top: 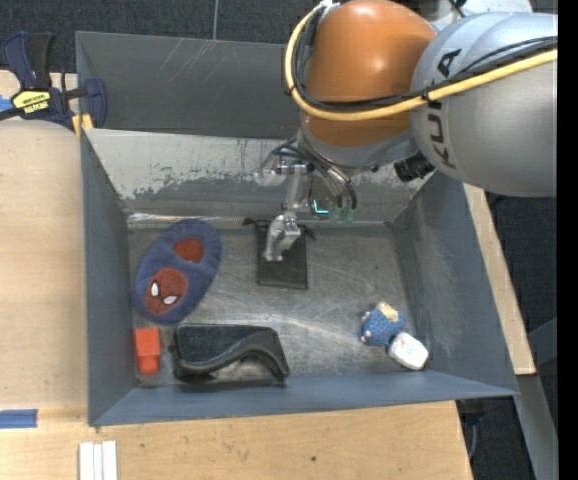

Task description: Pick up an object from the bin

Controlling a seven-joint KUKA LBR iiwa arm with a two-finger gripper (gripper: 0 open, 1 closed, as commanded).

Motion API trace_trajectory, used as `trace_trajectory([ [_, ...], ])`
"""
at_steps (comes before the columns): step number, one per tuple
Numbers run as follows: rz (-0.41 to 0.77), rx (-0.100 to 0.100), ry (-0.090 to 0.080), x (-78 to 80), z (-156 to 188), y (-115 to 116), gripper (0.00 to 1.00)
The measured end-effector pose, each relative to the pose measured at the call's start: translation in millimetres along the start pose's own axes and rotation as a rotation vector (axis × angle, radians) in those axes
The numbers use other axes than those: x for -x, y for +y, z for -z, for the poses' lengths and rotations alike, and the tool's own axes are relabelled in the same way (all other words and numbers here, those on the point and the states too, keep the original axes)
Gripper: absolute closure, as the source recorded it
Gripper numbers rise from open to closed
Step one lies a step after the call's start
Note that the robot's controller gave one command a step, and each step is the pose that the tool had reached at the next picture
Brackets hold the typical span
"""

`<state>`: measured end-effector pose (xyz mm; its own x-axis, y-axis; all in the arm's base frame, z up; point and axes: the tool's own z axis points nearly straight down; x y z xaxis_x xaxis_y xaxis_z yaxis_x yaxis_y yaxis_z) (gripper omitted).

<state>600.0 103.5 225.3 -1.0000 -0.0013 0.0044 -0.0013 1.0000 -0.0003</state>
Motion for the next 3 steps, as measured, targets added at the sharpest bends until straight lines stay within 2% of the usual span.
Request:
trace_trajectory([
  [1, -0.681, 0.007, -0.008, -6.4, -149.9, -54.7, 0.0],
  [3, -0.677, 0.005, -0.011, -3.3, -145.7, -54.5, 0.0],
])
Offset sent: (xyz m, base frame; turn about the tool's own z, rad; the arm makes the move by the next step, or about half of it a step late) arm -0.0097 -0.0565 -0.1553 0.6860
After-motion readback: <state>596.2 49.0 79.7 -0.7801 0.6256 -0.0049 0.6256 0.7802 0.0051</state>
